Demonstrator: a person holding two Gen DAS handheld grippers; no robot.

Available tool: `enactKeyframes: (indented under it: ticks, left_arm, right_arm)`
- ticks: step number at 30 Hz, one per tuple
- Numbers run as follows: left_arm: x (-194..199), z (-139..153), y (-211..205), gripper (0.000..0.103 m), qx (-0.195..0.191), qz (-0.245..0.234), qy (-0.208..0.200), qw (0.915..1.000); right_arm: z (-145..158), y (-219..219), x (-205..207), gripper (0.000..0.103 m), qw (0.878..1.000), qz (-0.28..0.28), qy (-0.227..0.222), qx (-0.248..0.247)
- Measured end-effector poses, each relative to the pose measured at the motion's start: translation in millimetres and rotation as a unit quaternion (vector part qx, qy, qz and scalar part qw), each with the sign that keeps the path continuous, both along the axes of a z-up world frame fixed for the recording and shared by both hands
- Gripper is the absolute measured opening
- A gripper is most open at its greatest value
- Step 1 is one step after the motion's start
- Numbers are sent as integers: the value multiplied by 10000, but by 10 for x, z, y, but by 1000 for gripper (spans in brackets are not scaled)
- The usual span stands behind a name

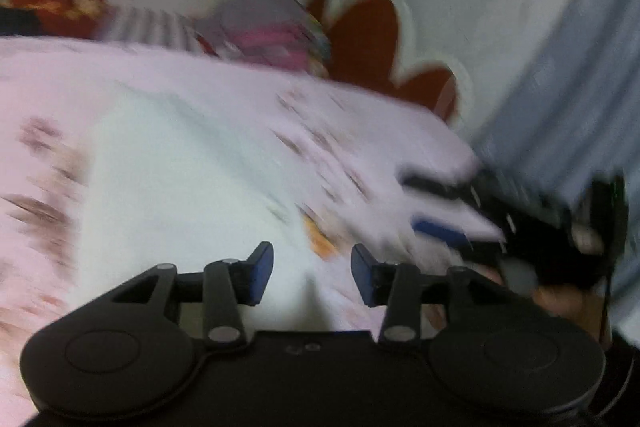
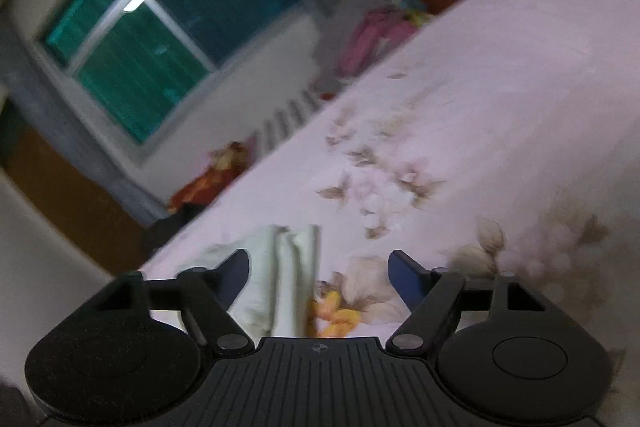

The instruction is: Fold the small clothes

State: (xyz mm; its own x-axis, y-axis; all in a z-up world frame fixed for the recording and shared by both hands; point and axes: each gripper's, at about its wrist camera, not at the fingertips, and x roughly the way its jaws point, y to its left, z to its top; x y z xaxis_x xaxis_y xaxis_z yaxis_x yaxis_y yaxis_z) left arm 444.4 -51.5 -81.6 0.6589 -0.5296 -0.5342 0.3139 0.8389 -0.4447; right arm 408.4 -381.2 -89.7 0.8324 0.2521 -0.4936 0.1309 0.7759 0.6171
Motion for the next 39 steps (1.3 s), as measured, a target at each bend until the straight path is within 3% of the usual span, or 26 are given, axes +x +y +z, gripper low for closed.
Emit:
enactKeyframes:
  ticks: [3,6,13,19,22,24,26,28,30,33,36,39]
  left_arm:
    - [164,35,397,40,120,676,-82,9976]
    - [316,-82,634,39,111,998,146,9948]
    - [370,-428,674,38,306,1086,842,9900]
    - [466,-358,882,37,-51,1168,616,9912]
    - [606,-358,932,37,-55,1057,551,9929]
    - [774,-421,882,37,204,897,787,9926]
    - [865,-488,879,40,207,774,923,9925]
    - [883,-445,881,36,191,651,850,9941]
    - [840,-364,876,35,233,535,592,9965]
    - [737,-203,784,35,298,249,261,9989]
    - [729,-246,502,35,772,-303,366,9959]
    - [722,-301,393,35,1038,-397,290,9934]
  right_arm:
    - [-28,63,104,50,9982,530,31,284]
    - [-106,299,235,50,9948,974,110,291]
    - [-359,681,533,50,9873,1474,576,150]
    - [-409,756,571,50,9816,1798,647,-5]
    - [-476,803,699,50,9804,1824,748,-25]
    - [-494,862,755,50,9773,1965,780,-92]
    - [-507,947,776,50,9746,2071,776,-369]
    - [-462,1067,775,25,9701,2115,803,-879]
    - [-436,1117,757,10,9690,2167,807,-871]
    - [-322,1131,652,10,9742,1951,690,-905]
    - [-173,1066,426,10,9803,1644,663,-870]
    - [-321,1056,286,10,9793,1498,900,-1022]
